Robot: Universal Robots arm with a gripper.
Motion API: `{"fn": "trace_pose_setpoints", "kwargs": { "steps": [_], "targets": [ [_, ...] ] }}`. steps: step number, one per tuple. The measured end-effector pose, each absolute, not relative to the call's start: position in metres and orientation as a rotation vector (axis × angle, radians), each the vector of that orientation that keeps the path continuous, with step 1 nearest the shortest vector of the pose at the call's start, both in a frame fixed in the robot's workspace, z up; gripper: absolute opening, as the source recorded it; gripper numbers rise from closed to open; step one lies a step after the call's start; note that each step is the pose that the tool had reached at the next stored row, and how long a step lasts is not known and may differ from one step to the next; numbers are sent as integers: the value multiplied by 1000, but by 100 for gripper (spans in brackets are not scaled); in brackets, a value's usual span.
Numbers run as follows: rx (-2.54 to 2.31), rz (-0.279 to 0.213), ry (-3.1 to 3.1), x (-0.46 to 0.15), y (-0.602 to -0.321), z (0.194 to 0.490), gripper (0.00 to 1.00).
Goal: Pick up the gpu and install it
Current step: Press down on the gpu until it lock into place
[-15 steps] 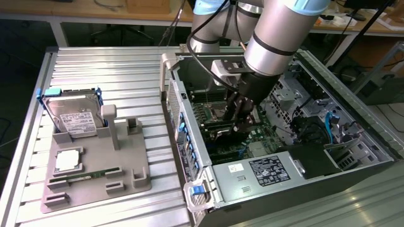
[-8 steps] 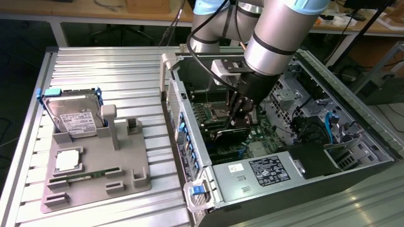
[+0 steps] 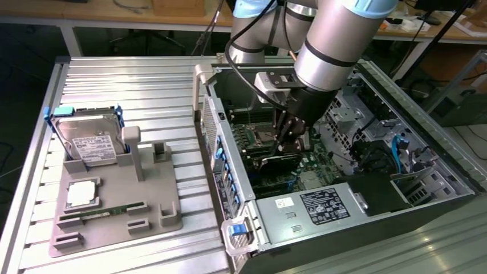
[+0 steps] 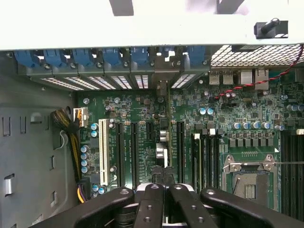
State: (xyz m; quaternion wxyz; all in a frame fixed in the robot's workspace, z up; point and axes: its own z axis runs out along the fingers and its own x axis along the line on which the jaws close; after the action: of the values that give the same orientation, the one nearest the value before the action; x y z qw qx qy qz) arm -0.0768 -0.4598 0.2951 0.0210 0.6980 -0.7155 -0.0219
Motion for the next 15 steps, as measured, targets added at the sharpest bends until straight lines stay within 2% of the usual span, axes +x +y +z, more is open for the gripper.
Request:
{"fn": "trace_pose_setpoints", "kwargs": {
  "steps": [15],
  "targets": [
    [2164, -68, -2218, -75, -460, 288, 11]
  ]
}}
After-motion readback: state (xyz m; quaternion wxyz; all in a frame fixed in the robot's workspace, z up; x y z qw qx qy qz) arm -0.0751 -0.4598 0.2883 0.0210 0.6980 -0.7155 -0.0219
